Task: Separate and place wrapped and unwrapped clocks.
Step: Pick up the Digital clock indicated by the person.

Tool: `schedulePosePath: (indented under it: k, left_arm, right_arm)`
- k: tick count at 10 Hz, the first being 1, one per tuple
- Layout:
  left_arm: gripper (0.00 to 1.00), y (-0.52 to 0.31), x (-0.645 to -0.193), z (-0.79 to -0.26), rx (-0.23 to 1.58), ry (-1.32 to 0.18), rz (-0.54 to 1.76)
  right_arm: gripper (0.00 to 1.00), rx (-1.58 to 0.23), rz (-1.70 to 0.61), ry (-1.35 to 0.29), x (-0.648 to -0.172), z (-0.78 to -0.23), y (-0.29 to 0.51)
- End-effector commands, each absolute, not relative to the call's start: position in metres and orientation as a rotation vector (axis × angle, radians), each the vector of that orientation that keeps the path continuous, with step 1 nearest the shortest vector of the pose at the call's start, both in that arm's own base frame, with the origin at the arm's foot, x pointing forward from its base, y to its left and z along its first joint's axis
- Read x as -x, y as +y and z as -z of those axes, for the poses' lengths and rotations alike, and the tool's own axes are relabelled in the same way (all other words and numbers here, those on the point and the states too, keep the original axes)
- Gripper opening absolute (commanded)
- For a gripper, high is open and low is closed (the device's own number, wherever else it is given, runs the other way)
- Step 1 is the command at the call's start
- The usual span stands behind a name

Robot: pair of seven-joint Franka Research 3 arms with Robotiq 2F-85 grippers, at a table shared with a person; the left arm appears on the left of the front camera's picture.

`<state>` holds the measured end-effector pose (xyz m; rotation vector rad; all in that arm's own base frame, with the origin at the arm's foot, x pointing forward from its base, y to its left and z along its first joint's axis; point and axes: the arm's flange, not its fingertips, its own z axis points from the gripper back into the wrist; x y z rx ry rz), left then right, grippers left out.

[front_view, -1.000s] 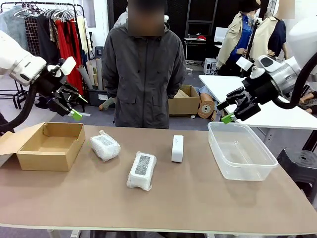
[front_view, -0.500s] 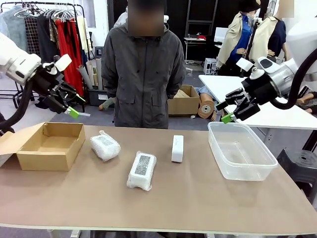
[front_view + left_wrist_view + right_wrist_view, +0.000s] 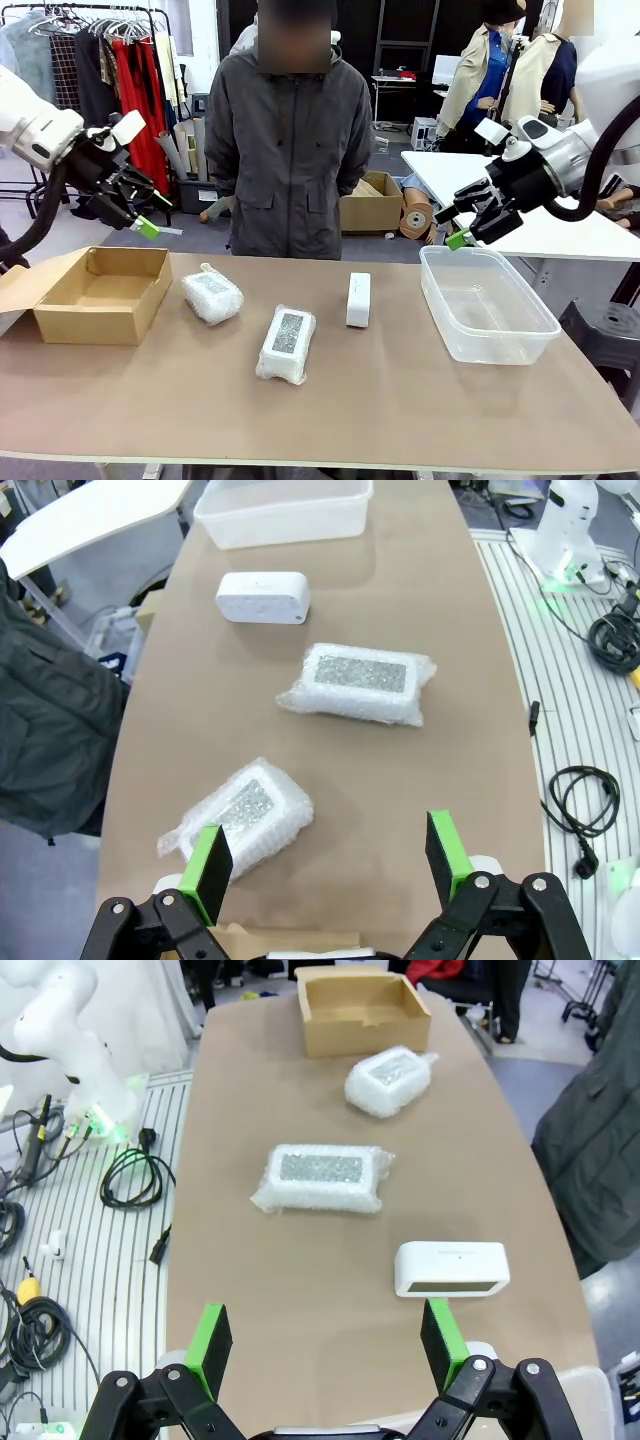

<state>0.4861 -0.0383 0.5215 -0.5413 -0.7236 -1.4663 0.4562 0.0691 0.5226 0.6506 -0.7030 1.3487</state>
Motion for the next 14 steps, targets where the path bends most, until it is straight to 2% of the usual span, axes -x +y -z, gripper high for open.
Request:
schedulePosePath:
  k: [1,8,10,14]
  left_arm:
    - [1.0,-0.038,-0.486,-0.523,0.547,-0.734,1.465]
    - [1.0,-0.039,-0.486,-0.521,0.541,-0.723,1.467]
    - [1.0,-0.039,-0.493,-0.529,0.597,-0.713,1.486]
    - [1.0,-0.036,-0.505,-0.53,0.625,-0.7,1.493]
  right_arm:
    - [1.0,-0.651,-1.356,-0.706,-0.455,-0.525,0.067]
    - [1.0,-0.648,-1.346,-0.703,-0.456,-0.523,0.068]
    - [1.0,-0.709,-1.349,-0.701,-0.464,-0.521,0.067]
    - [1.0,-0.704,-1.329,-0.75,-0.473,-0.521,0.059]
